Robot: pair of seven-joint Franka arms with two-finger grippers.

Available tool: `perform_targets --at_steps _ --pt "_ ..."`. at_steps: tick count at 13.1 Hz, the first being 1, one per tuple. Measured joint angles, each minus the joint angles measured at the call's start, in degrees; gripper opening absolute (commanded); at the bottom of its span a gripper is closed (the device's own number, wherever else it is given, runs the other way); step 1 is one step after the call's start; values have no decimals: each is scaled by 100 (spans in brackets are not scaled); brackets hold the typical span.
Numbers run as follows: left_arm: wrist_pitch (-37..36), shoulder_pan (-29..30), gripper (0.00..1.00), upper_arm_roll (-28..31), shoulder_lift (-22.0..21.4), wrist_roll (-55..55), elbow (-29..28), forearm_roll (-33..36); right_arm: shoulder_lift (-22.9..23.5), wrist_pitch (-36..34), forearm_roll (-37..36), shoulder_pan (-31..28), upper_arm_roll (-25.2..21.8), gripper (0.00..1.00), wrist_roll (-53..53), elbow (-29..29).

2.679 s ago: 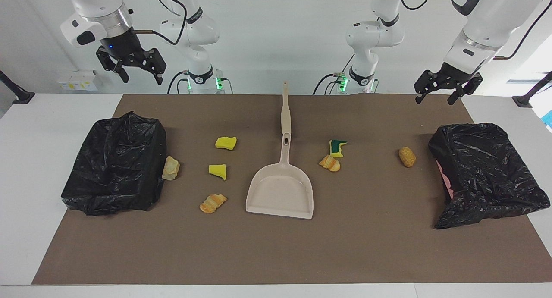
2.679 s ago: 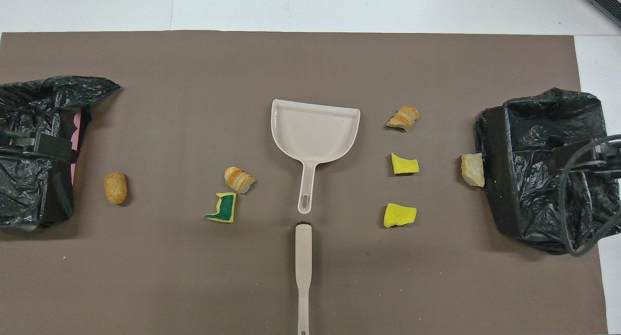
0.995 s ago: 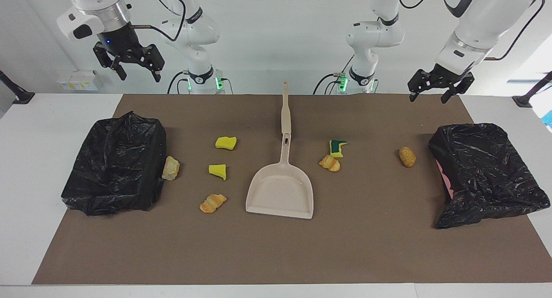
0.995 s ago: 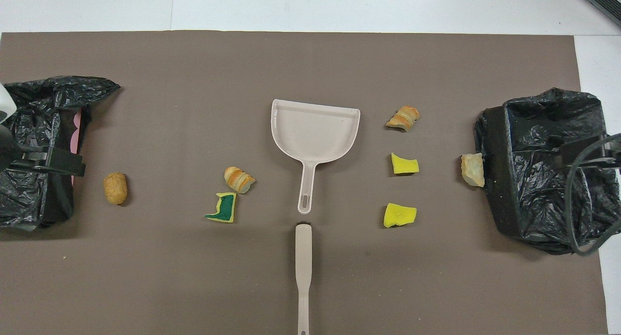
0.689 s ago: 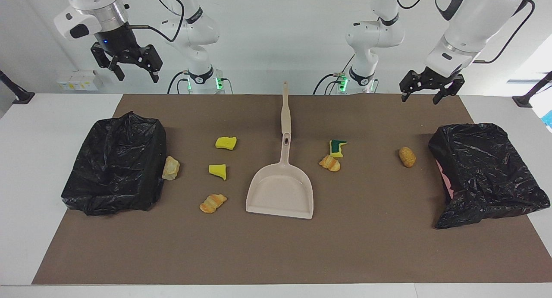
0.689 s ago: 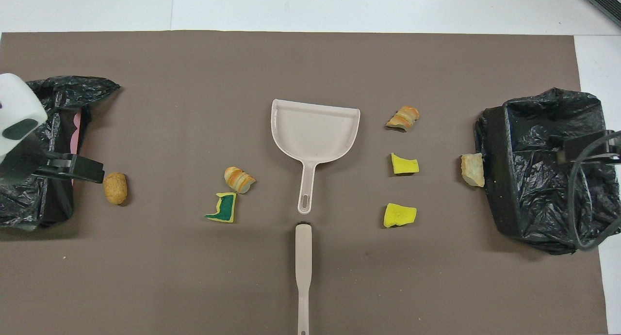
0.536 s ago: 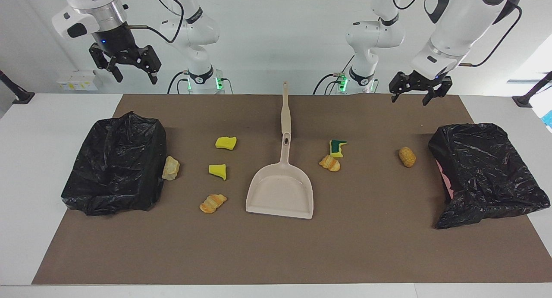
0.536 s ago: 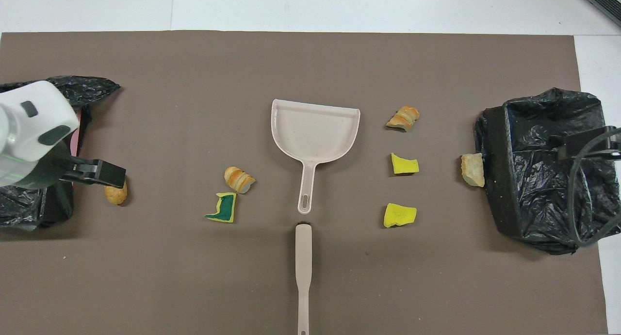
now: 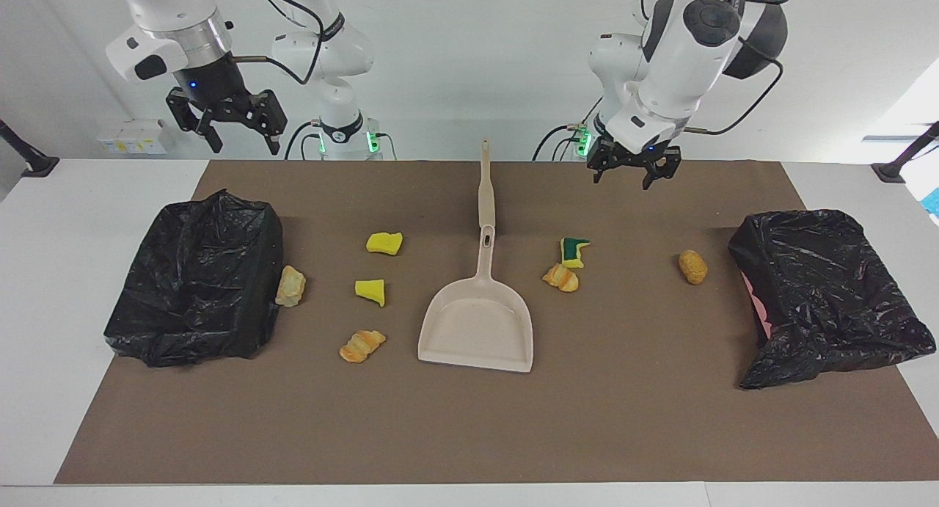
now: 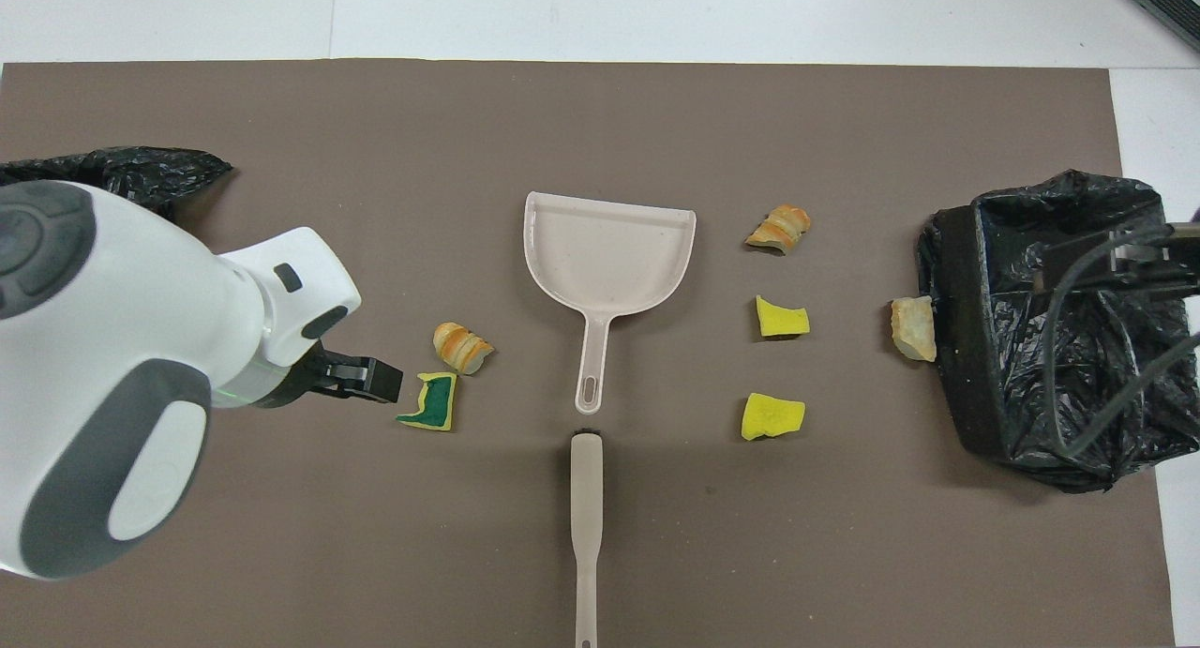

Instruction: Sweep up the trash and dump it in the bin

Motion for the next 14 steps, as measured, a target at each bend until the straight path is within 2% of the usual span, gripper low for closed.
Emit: perform_targets --at_steps 4,5,8,12,14 --pt "400 -923 100 -8 -169 -663 -633 -153 418 376 0 164 340 97 697 46" --pt "532 -1194 100 -13 -188 -946 -791 -154 544 452 0 294 353 100 908 86" --pt "769 -1905 100 -16 -256 -1632 -1217 -159 1058 749 0 814 369 100 1714 319" --pt "1928 -2924 100 -21 -271 -2559 -2157 -165 2091 1040 0 1560 371 100 2794 950" --pt "2497 -3316 100 -23 -263 -2904 -2583 -166 2468 1098 -1 1827 374 100 3067 1144"
